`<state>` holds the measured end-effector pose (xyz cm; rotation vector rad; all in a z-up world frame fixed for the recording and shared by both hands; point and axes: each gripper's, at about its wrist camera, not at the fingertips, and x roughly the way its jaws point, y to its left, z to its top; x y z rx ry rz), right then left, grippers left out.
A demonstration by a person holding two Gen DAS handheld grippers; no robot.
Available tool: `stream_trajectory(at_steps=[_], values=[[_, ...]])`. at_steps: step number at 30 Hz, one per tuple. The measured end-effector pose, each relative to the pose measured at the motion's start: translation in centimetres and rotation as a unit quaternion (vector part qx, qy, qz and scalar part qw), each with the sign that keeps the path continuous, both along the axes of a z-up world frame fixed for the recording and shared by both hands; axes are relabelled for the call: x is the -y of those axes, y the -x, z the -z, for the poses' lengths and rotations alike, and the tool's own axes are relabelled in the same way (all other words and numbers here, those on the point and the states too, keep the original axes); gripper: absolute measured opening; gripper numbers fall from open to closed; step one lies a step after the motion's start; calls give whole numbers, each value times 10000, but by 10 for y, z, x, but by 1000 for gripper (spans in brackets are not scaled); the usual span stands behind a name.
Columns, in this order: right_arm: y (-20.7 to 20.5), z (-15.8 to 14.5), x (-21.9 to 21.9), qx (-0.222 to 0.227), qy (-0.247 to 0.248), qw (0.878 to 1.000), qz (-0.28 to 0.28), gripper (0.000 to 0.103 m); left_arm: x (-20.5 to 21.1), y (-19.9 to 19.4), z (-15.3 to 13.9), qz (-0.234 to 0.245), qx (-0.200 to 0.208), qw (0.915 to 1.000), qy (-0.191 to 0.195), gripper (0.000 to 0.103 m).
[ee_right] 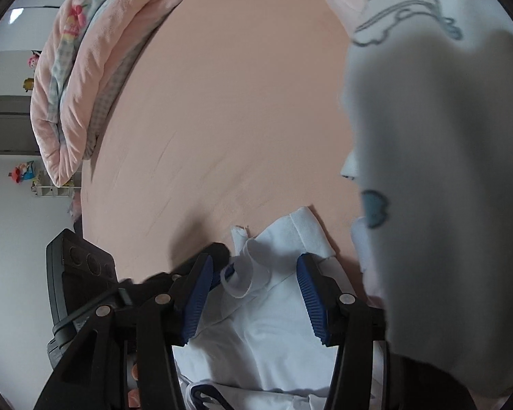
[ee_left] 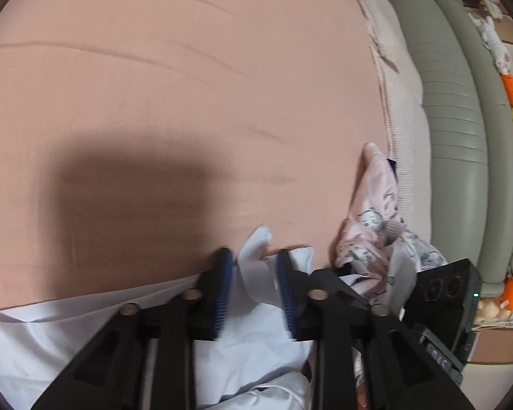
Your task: Fold clothes
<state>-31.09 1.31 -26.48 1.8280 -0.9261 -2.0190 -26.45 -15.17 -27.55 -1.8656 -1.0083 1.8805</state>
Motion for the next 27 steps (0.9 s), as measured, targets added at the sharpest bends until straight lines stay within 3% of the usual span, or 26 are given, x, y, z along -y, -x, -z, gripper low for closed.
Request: stream_trajectory(at_steps=[7,9,14,24,27], values=[[-1,2,6,-95,-208,9997,90,47,13,-11,-2,-58,2,9997,-220,9],[-2,2,7,-156,-299,9994,52,40,14,-17,-6,-18,57,9997,-254,9],[-7,7,1,-242,-512,9984,5,7,10,-27,-9,202,104,9997,-82,8],[-24,-11,15,-324,-1262,9888,-727,5,6,-51,-7,461,256,9986,-92,9],[-34,-15,21,-349,-1620,9812,-991,5,5,-56,-13,665,205,9974,191,8]])
